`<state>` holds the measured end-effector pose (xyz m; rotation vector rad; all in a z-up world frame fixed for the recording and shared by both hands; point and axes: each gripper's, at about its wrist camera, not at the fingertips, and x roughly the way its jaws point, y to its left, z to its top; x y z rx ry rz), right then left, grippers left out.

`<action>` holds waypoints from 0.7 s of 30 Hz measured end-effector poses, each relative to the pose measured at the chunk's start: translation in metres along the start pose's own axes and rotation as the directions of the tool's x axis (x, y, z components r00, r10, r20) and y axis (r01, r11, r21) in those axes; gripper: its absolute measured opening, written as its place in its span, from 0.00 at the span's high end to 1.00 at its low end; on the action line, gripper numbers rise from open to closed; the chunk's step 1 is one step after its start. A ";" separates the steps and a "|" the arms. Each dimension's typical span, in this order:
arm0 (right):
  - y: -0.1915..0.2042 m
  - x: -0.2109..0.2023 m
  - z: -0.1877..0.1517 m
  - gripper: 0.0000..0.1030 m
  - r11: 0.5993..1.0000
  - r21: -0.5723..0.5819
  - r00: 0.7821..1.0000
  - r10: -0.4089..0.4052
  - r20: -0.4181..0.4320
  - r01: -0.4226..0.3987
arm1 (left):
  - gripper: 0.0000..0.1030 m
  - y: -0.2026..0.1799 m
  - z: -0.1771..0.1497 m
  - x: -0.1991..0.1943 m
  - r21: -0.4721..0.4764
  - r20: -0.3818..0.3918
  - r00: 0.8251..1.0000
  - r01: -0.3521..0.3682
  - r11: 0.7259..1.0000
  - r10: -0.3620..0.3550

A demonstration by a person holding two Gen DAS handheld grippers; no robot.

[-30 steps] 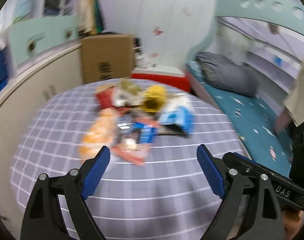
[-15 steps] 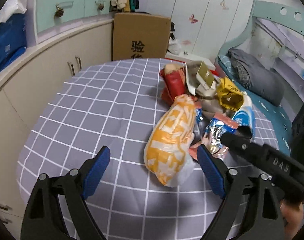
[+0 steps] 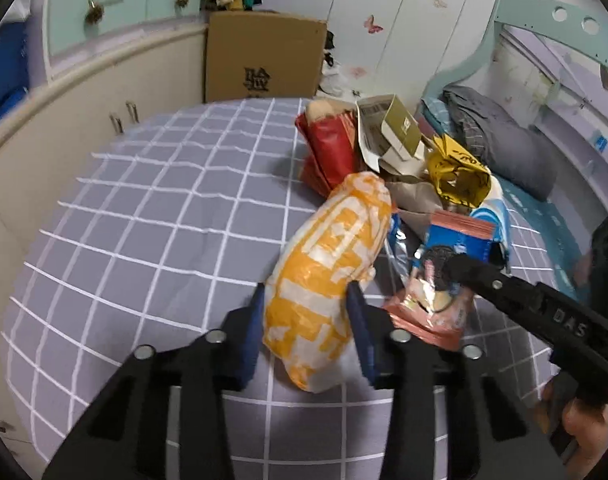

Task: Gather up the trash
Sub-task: 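Grasp the orange-white bread bag with the left gripper while the right grasps the blue-orange wrapper, then drop the bread bag into the basin with the left gripper while the right carries the blue-orange wrapper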

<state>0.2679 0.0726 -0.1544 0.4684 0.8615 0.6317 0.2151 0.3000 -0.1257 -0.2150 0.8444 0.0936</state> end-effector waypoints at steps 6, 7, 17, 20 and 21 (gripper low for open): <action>0.002 -0.032 -0.003 0.95 0.999 -0.027 0.998 0.033 0.060 -0.032 | 0.72 -0.013 -0.001 -0.042 -0.024 0.110 0.994 -0.021 0.999 0.023; 0.002 -0.039 -0.002 0.95 0.999 -0.026 0.996 0.045 0.073 -0.044 | 0.72 -0.015 -0.001 -0.050 -0.027 0.126 0.992 -0.015 1.000 0.019; -0.041 -0.155 -0.009 0.95 0.999 -0.003 0.960 0.040 0.277 -0.041 | 0.72 -0.125 -0.013 -0.101 0.136 0.198 0.973 0.097 0.986 -0.123; -0.068 -0.194 -0.017 0.95 1.000 0.027 0.942 -0.013 0.335 0.004 | 0.72 -0.175 -0.021 -0.101 0.214 0.176 0.967 0.146 0.966 -0.185; -0.078 -0.205 -0.020 0.95 0.999 0.043 0.935 -0.031 0.353 0.016 | 0.72 -0.190 -0.025 -0.099 0.234 0.164 0.965 0.164 0.958 -0.206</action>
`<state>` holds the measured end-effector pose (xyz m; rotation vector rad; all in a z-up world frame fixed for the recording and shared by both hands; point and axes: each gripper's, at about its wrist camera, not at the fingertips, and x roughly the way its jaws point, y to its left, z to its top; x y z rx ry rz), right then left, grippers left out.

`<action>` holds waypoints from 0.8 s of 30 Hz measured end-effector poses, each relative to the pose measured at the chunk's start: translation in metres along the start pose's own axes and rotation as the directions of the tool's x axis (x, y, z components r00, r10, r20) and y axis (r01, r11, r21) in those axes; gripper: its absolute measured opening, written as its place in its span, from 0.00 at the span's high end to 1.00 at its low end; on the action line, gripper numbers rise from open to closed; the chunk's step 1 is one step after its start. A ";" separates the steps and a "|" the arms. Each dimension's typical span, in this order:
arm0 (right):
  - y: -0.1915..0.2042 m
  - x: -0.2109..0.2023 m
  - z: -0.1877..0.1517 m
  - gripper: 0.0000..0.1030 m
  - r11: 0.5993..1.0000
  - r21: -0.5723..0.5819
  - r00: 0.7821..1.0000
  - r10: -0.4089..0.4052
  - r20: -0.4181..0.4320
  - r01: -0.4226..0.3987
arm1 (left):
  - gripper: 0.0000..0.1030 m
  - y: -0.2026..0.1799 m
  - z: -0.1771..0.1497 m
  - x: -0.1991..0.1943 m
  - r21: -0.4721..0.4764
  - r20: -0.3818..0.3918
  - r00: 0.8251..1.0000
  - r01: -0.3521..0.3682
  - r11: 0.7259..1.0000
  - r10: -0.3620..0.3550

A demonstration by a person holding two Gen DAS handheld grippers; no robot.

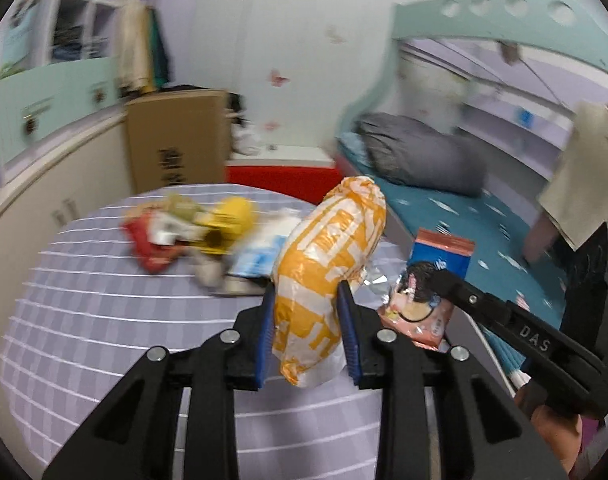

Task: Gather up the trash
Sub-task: 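Drop the bread bag into the basin with the left gripper while the right carries the blue-orange wrapper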

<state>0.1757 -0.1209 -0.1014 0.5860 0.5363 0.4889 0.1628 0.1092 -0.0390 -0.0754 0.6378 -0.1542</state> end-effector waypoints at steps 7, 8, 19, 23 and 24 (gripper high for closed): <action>-0.090 -0.080 0.002 0.95 0.984 0.115 0.985 -0.147 0.090 0.136 | 0.72 -0.118 -0.028 0.041 0.147 -0.106 0.983 0.163 0.976 -0.148; -0.106 -0.092 0.000 0.95 0.977 0.134 0.979 -0.178 0.099 0.164 | 0.72 -0.130 -0.032 0.048 0.158 -0.128 0.978 0.181 0.971 -0.162; -0.235 -0.120 -0.051 0.95 0.875 0.264 0.907 -0.421 0.004 0.405 | 0.72 -0.236 -0.107 0.160 0.238 -0.414 0.893 0.295 0.925 -0.178; -0.274 -0.108 -0.075 0.95 0.824 0.294 0.871 -0.487 -0.067 0.484 | 0.72 -0.249 -0.140 0.206 0.248 -0.515 0.845 0.307 0.919 -0.144; -0.282 -0.105 -0.080 0.95 0.812 0.296 0.861 -0.502 -0.084 0.502 | 0.72 -0.251 -0.146 0.215 0.254 -0.530 0.838 0.301 0.919 -0.128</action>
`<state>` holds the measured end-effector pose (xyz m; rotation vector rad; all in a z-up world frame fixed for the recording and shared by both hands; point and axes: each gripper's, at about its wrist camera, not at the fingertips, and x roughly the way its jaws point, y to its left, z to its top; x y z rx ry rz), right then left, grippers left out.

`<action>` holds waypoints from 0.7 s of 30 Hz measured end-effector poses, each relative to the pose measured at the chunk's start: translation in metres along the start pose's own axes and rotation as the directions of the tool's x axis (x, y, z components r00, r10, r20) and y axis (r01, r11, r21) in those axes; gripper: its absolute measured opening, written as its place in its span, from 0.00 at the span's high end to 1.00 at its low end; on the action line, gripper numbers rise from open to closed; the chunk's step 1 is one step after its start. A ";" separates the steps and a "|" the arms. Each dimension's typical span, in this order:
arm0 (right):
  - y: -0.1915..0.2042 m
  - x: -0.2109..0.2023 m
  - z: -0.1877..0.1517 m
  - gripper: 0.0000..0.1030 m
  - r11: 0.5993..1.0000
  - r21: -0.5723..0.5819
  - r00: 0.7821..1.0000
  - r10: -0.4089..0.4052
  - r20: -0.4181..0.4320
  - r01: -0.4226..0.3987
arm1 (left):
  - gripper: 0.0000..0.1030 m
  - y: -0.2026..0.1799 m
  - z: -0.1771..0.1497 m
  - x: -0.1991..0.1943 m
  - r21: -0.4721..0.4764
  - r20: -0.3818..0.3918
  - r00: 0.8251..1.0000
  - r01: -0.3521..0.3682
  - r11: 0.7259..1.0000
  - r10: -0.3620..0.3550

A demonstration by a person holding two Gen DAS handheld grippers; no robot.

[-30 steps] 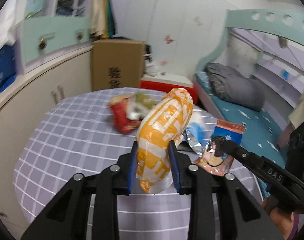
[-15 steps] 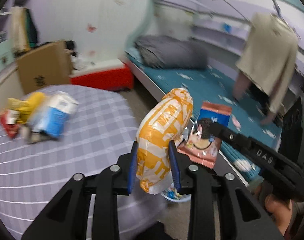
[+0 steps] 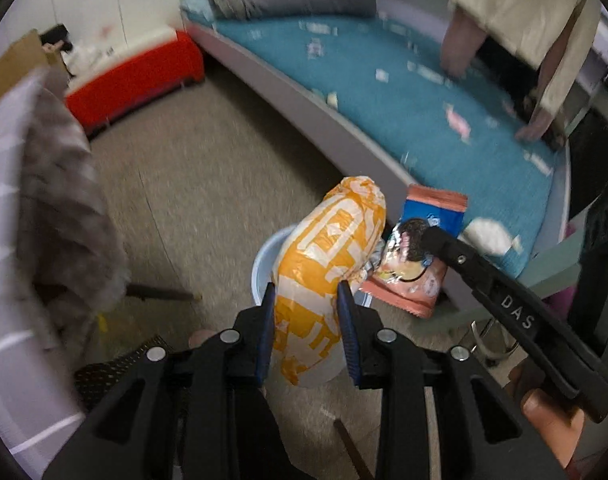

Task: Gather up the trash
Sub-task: 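Drop the bread bag into the basin with the left gripper while the right carries the blue-orange wrapper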

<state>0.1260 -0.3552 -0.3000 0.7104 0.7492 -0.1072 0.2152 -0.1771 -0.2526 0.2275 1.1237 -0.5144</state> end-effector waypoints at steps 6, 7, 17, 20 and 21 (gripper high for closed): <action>-0.036 0.039 -0.018 0.95 0.994 0.029 0.993 -0.102 -0.060 0.104 | 0.71 0.002 0.000 0.082 -0.003 -0.157 0.987 -0.020 1.000 0.019; -0.040 0.044 -0.019 0.95 0.993 0.034 0.992 -0.110 -0.069 0.112 | 0.71 0.003 -0.001 0.090 -0.003 -0.171 0.985 -0.017 1.000 0.017; -0.062 0.076 -0.024 0.95 0.983 0.057 0.980 -0.168 -0.110 0.175 | 0.55 0.000 0.013 0.143 -0.024 -0.255 0.967 0.008 1.000 -0.014; -0.065 0.082 -0.026 0.95 0.981 0.059 0.977 -0.175 -0.123 0.183 | 0.38 0.001 0.015 0.146 -0.028 -0.252 0.968 0.001 1.000 -0.008; -0.065 0.084 -0.027 0.95 0.981 0.059 0.976 -0.176 -0.127 0.184 | 0.37 0.002 0.015 0.148 -0.033 -0.251 0.968 0.003 0.999 -0.011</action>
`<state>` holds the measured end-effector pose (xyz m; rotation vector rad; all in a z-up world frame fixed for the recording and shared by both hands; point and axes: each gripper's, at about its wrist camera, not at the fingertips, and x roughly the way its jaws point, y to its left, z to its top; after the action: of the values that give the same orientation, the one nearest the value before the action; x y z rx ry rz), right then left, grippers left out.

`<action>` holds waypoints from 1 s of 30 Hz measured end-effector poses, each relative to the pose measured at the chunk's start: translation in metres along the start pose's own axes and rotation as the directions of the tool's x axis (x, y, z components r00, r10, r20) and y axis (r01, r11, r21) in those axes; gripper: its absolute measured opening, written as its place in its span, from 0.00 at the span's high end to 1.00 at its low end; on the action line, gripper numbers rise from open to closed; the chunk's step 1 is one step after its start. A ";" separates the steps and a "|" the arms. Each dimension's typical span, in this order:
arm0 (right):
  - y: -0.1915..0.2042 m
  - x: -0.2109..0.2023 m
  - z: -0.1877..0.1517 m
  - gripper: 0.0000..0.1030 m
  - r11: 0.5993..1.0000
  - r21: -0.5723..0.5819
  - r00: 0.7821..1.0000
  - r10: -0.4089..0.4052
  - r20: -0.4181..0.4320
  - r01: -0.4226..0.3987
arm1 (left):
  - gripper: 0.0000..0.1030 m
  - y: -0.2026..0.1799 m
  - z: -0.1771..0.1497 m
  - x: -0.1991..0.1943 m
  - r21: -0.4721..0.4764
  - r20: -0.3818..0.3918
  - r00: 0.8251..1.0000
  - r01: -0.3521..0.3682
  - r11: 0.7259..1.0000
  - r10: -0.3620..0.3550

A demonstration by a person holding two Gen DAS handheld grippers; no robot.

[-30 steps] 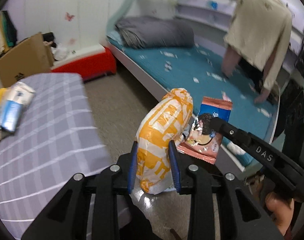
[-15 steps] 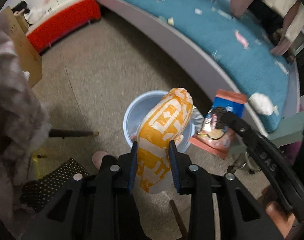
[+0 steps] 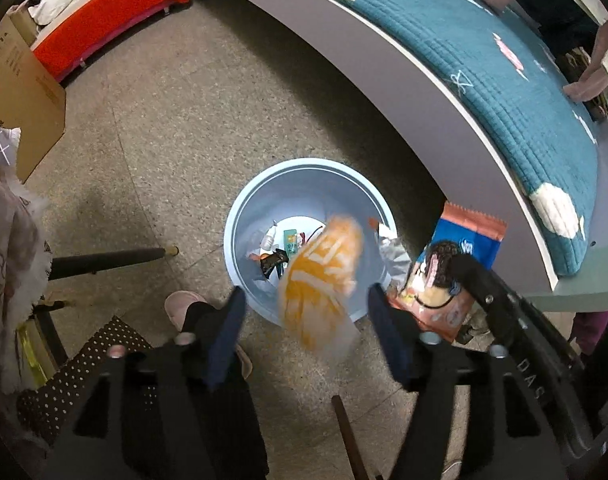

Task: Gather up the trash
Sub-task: 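Drop the bread bag into the basin with the left gripper while the right carries the blue-orange wrapper, then release the blue-orange wrapper into the basin with the right gripper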

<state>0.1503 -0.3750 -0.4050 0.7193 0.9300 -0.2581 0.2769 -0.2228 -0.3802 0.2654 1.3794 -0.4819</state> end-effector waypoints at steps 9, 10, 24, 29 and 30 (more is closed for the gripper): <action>0.000 0.009 -0.003 0.95 1.000 0.003 1.000 0.000 -0.026 0.000 | 0.35 0.009 -0.005 0.009 -0.024 -0.017 1.000 -0.008 1.000 0.008; 0.001 0.009 -0.003 0.95 1.000 0.002 1.000 0.003 -0.027 -0.003 | 0.35 0.011 -0.006 0.008 -0.026 -0.012 1.000 -0.019 0.999 0.018; 0.029 0.013 0.008 0.94 0.999 -0.021 0.999 0.039 -0.011 -0.039 | 0.30 0.030 -0.009 -0.021 -0.042 0.070 0.988 -0.134 0.990 0.137; 0.035 0.011 0.012 0.84 0.999 -0.026 0.999 0.038 -0.004 -0.038 | 0.30 0.032 -0.011 -0.029 -0.042 0.081 0.988 -0.131 0.990 0.134; 0.035 0.009 0.013 0.78 0.999 -0.025 0.999 0.043 -0.002 -0.043 | 0.30 0.032 -0.012 -0.030 -0.043 0.083 0.987 -0.132 0.990 0.135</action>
<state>0.1817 -0.3567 -0.3914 0.7157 0.9167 -0.2080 0.2783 -0.1847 -0.3561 0.3009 1.2767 -0.3523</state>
